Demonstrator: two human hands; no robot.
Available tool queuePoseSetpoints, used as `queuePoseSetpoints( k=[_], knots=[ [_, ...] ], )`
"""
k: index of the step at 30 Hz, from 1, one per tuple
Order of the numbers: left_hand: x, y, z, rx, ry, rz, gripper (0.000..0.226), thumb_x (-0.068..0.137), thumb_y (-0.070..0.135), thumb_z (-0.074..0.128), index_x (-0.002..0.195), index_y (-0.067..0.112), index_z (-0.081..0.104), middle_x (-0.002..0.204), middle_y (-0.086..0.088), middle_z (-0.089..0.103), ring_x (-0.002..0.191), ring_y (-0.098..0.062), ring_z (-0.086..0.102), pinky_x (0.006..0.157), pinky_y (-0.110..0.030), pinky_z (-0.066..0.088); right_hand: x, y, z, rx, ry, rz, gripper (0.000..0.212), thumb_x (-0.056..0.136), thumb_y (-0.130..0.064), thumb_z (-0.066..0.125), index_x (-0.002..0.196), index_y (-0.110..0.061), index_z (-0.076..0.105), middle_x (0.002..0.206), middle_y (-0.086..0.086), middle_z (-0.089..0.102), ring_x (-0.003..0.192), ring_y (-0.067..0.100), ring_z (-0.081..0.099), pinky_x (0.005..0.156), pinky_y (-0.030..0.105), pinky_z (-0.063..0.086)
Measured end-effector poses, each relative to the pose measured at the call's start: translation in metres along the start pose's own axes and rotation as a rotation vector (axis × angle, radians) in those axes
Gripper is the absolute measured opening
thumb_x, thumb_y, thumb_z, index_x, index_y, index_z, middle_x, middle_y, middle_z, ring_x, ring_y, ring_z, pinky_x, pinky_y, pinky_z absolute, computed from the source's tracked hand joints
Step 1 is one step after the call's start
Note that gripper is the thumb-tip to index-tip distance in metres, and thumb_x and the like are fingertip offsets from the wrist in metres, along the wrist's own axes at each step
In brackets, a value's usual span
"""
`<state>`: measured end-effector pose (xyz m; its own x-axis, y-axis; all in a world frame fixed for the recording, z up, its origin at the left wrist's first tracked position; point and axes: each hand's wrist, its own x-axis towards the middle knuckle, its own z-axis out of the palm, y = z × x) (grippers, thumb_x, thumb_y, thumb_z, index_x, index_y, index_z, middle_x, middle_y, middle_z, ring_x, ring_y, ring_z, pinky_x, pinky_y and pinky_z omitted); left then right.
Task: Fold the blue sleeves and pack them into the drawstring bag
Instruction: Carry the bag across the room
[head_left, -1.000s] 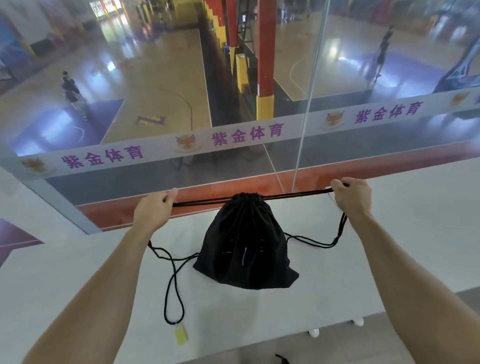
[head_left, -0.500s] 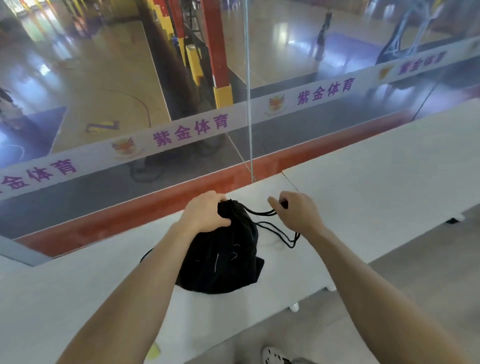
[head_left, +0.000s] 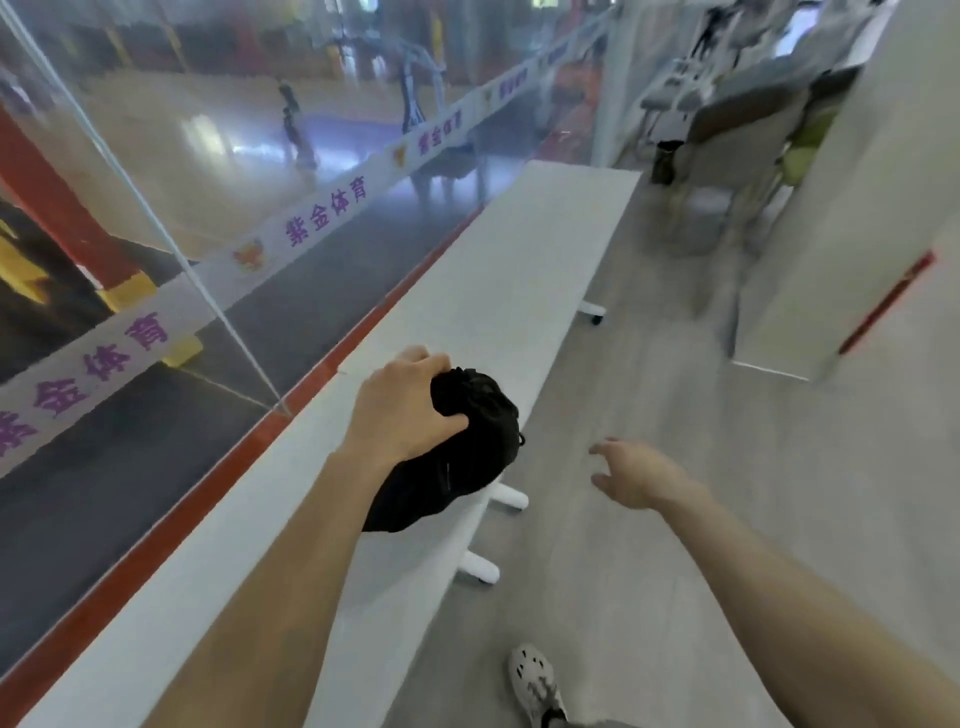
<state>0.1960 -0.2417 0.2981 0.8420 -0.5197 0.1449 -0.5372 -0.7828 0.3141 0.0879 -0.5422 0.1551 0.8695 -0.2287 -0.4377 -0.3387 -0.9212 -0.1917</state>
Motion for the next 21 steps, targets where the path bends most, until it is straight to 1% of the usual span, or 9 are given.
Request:
queuePoseSetpoints(
  k=[4, 6, 8, 11, 16, 20, 21],
  knots=[
    [0.024, 0.094, 0.04, -0.115, -0.01, 0.161, 0.039, 0.075, 0.045, 0.082, 0.108, 0.027, 0.07, 0.103, 0.011, 0.059, 0.083, -0.022, 0.063, 0.077, -0.035, 0.051, -0.083, 0.103, 0.02, 0.117, 0.035, 0.252, 0.058, 0.108, -0.04, 0.057, 0.162, -0.021, 0.045, 0.166, 0.006, 0.047, 0.148, 0.031, 0.051, 0.118, 0.043, 0.046],
    [0.037, 0.146, 0.063, -0.151, -0.042, 0.234, 0.037, 0.076, 0.044, 0.082, 0.105, 0.026, 0.069, 0.103, 0.01, 0.062, 0.086, -0.022, 0.064, 0.076, -0.035, 0.051, -0.126, 0.152, 0.032, 0.191, 0.056, 0.379, 0.058, 0.108, -0.04, 0.056, 0.162, -0.023, 0.045, 0.165, 0.004, 0.049, 0.148, 0.029, 0.051, 0.117, 0.043, 0.046],
    [0.048, 0.199, 0.086, -0.17, -0.086, 0.29, 0.033, 0.076, 0.045, 0.082, 0.099, 0.026, 0.066, 0.101, 0.01, 0.063, 0.088, -0.021, 0.063, 0.075, -0.035, 0.049, -0.169, 0.196, 0.041, 0.255, 0.079, 0.487, 0.058, 0.108, -0.04, 0.056, 0.162, -0.024, 0.046, 0.164, 0.004, 0.05, 0.148, 0.028, 0.051, 0.116, 0.043, 0.046],
    [0.057, 0.295, 0.13, -0.211, -0.174, 0.38, 0.029, 0.075, 0.048, 0.08, 0.087, 0.033, 0.058, 0.094, 0.011, 0.065, 0.088, -0.019, 0.065, 0.075, -0.037, 0.055, -0.239, 0.27, 0.058, 0.314, 0.128, 0.633, 0.056, 0.108, -0.039, 0.058, 0.16, -0.021, 0.048, 0.163, 0.005, 0.051, 0.149, 0.028, 0.05, 0.118, 0.04, 0.044],
    [0.043, 0.47, 0.213, -0.274, -0.349, 0.511, 0.03, 0.072, 0.048, 0.082, 0.095, 0.032, 0.069, 0.096, 0.011, 0.07, 0.092, -0.019, 0.069, 0.083, -0.041, 0.06, -0.351, 0.402, 0.094, 0.397, 0.15, 0.851, 0.056, 0.106, -0.036, 0.061, 0.158, -0.019, 0.05, 0.161, 0.007, 0.053, 0.147, 0.029, 0.052, 0.116, 0.039, 0.045],
    [0.025, 0.613, 0.277, -0.281, -0.459, 0.592, 0.041, 0.064, 0.056, 0.076, 0.1, 0.037, 0.073, 0.097, 0.016, 0.074, 0.092, -0.017, 0.073, 0.085, -0.043, 0.065, -0.434, 0.504, 0.114, 0.44, 0.135, 0.974, 0.056, 0.105, -0.036, 0.062, 0.157, -0.018, 0.051, 0.158, 0.008, 0.055, 0.144, 0.03, 0.055, 0.113, 0.039, 0.047],
    [0.021, 0.646, 0.291, -0.28, -0.479, 0.609, 0.04, 0.064, 0.056, 0.075, 0.099, 0.036, 0.073, 0.095, 0.016, 0.074, 0.091, -0.017, 0.073, 0.084, -0.043, 0.065, -0.453, 0.528, 0.117, 0.45, 0.138, 0.998, 0.056, 0.106, -0.037, 0.061, 0.158, -0.018, 0.051, 0.158, 0.009, 0.054, 0.144, 0.03, 0.055, 0.112, 0.039, 0.047]
  ],
)
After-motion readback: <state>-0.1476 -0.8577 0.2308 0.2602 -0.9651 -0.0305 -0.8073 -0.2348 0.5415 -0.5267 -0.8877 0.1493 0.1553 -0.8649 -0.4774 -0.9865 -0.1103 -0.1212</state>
